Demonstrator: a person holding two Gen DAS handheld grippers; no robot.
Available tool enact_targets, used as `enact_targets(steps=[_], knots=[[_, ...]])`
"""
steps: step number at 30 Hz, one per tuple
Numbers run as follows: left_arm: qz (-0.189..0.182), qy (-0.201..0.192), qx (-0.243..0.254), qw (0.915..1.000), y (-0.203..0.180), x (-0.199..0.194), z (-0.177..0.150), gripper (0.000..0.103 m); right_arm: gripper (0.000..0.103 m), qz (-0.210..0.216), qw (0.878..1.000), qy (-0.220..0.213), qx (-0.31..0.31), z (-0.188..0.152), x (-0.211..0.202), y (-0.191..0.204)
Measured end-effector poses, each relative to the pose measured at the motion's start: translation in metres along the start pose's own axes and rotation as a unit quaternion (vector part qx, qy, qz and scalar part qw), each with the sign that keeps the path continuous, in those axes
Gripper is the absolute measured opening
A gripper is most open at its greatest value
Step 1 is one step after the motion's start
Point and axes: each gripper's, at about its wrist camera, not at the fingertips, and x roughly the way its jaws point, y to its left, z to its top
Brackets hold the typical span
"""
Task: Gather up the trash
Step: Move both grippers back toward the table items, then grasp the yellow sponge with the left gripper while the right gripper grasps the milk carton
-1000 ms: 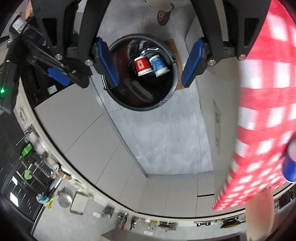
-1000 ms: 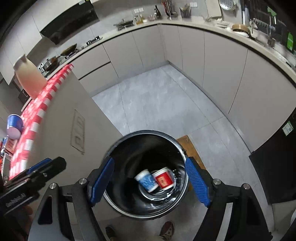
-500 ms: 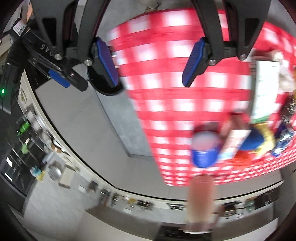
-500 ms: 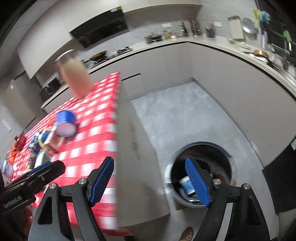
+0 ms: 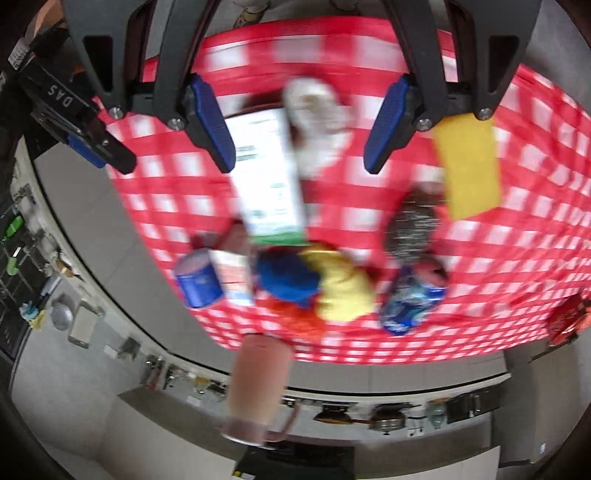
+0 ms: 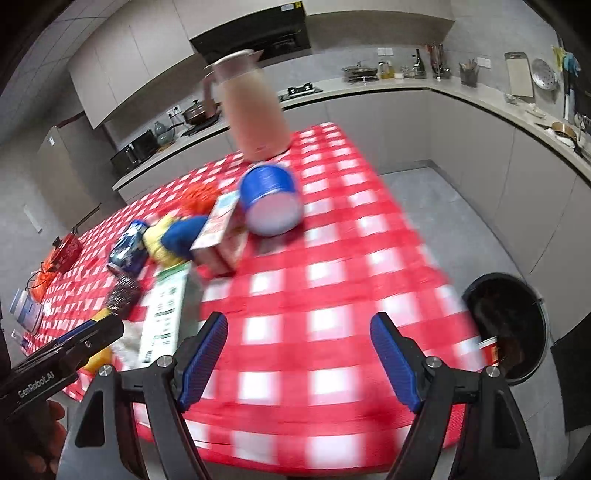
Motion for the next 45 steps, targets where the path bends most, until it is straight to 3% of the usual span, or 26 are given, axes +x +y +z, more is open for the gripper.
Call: enact_targets(steps=[6, 13, 24, 32, 34, 36, 38, 45], knots=[[0.039, -0.004, -0.032, 0.9987, 0.054, 0.005, -0.003, 0.073, 0.081, 0.021, 0.999, 0.023, -0.014, -0.008, 0.027, 0.046], [0.064, 0.004, -0.05, 0.9967, 0.09, 0.016, -0.008, 0.073, 0.081, 0.034, 0.998, 0.037, -0.043, -0.006, 0.058, 0.089], [0.063, 0.03, -0.057, 0.9959, 0.119, 0.039, -0.011, 0.073, 0.081, 0.018, 0.996, 0.068, -0.058, -0.007, 0.101, 0.118], [0.054, 0.043, -0.052, 0.9963, 0.128, 0.051, -0.012, 0.073, 0.081, 0.005, 0.996, 0.079, -0.05, -0.009, 0.113, 0.117], [0.047, 0.041, -0.05, 0.9968, 0.129, 0.051, -0.011, 0.071, 0.079, 0.006, 0.996, 0.077, -0.05, -0.009, 0.114, 0.118], [0.044, 0.036, -0.048, 0.9972, 0.13, 0.051, -0.011, 0.064, 0.069, 0.01, 0.996, 0.077, -0.053, -0.008, 0.115, 0.12], [0.038, 0.035, -0.05, 0.9974, 0.132, 0.051, -0.01, 0.059, 0.065, 0.008, 0.995, 0.078, -0.058, -0.008, 0.116, 0.123], [0.023, 0.019, -0.05, 0.9983, 0.131, 0.044, -0.007, 0.05, 0.059, 0.013, 0.996, 0.061, -0.056, -0.008, 0.11, 0.123]])
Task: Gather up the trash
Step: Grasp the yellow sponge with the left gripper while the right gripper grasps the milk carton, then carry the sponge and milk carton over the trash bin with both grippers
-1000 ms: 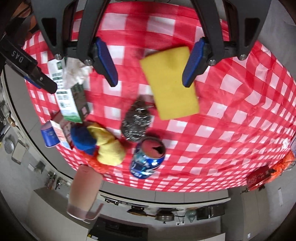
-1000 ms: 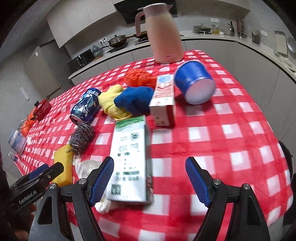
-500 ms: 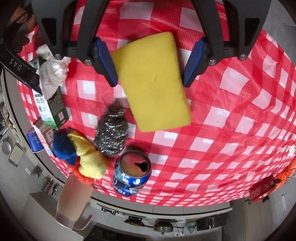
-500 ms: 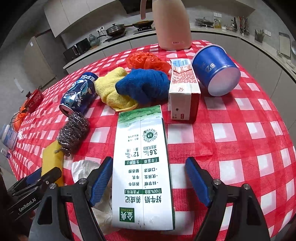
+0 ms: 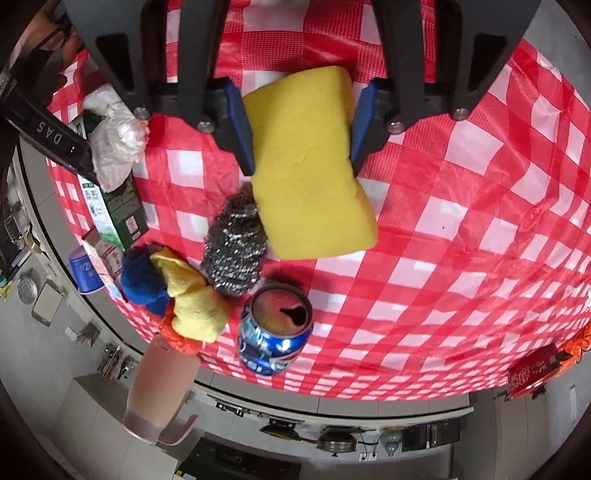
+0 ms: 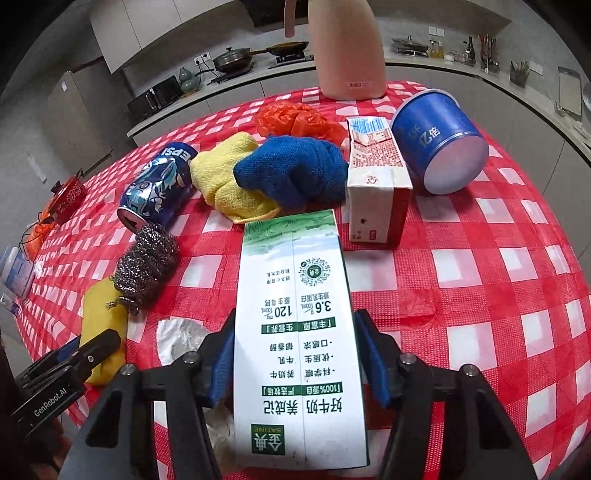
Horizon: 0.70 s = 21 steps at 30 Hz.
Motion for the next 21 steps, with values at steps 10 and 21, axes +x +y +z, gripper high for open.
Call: enact_targets(steps=[10, 21], knots=[[-0.023, -0.031, 0.011, 0.9992, -0.016, -0.022, 0.01, 0.049, 0.057, 0.004, 0.999, -0.039, 0.015, 0.007, -0.033, -0.012], [-0.077, -0.046, 0.055, 0.9944, -0.061, -0.038, 0.018, 0.049, 0.057, -0.016, 0.996, -0.069, 0.048, 0.004, -0.071, -0.043]])
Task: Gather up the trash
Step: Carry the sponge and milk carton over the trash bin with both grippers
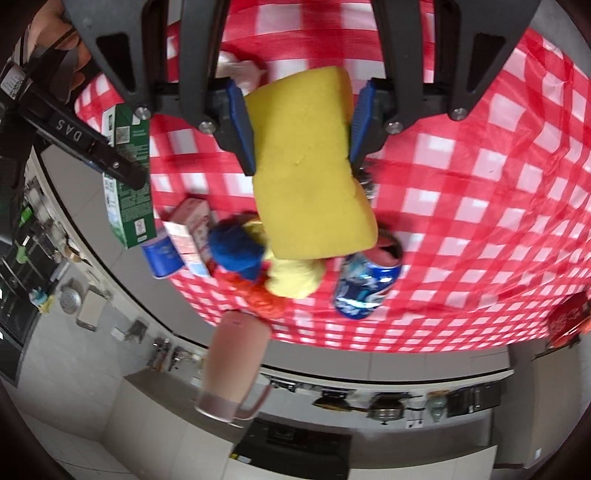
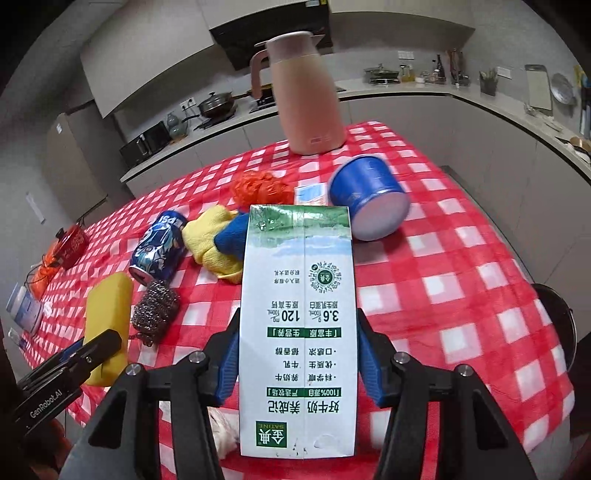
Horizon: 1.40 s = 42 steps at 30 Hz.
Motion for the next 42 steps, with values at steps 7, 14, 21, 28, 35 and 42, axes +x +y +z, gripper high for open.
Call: enact_targets(steps=[7, 14, 21, 28, 35, 42], knots=[[-0.039, 0.003, 0.032, 0.9987, -0.036, 0.005, 0.001, 0.049, 0.057, -0.027, 0.999, -0.01, 0.032, -0.006, -0.023, -0.033], [-0.067, 0.014, 0.056, 0.9961, -0.071, 0.01, -0.005, 0.049, 0.057, -0.055, 0.996, -0.016, 0.061, -0.013, -0.044, -0.068], [-0.094, 0.024, 0.082, 0.9919, -0.115, 0.015, -0.009, 0.049, 0.057, -0.078, 0.993, -0.022, 0.089, -0.021, -0.066, -0.106], [-0.102, 0.029, 0.099, 0.9894, -0.182, 0.032, -0.015, 0.049, 0.057, -0.081, 0.989, -0.028, 0.119, -0.021, -0.081, -0.177], [-0.118, 0.051, 0.102, 0.9864, -0.27, 0.062, -0.021, 0.049, 0.057, -0.1, 0.986, -0.018, 0.136, -0.013, -0.096, -0.283], [-0.138, 0.08, 0.118, 0.9802, -0.344, 0.1, -0.034, 0.049, 0.057, -0.124, 0.98, 0.008, 0.153, -0.015, -0.091, -0.383]])
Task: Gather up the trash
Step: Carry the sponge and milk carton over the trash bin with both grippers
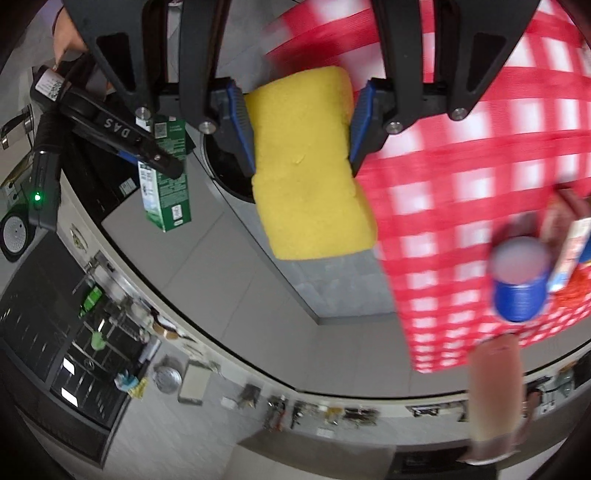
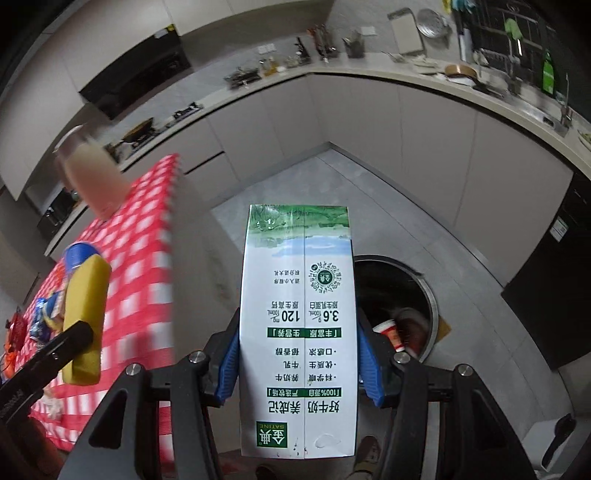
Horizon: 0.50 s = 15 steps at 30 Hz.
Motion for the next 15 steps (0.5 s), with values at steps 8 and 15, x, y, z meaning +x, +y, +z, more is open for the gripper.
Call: enact_targets(steps=[8, 15], knots=[[0.003, 0.047, 0.012, 0.9988, -0.049, 0.07, -0.003, 0.049, 0.057, -0.007, 0.999, 0.041, 0.008, 0.007, 0.05, -0.059], [0.012, 0.081, 0.016, 0.9965, -0.065, 0.107, -0.009, 0.05, 0.057, 0.001, 0.997, 0.071, 0.002, 0.015, 0.093, -0.09]])
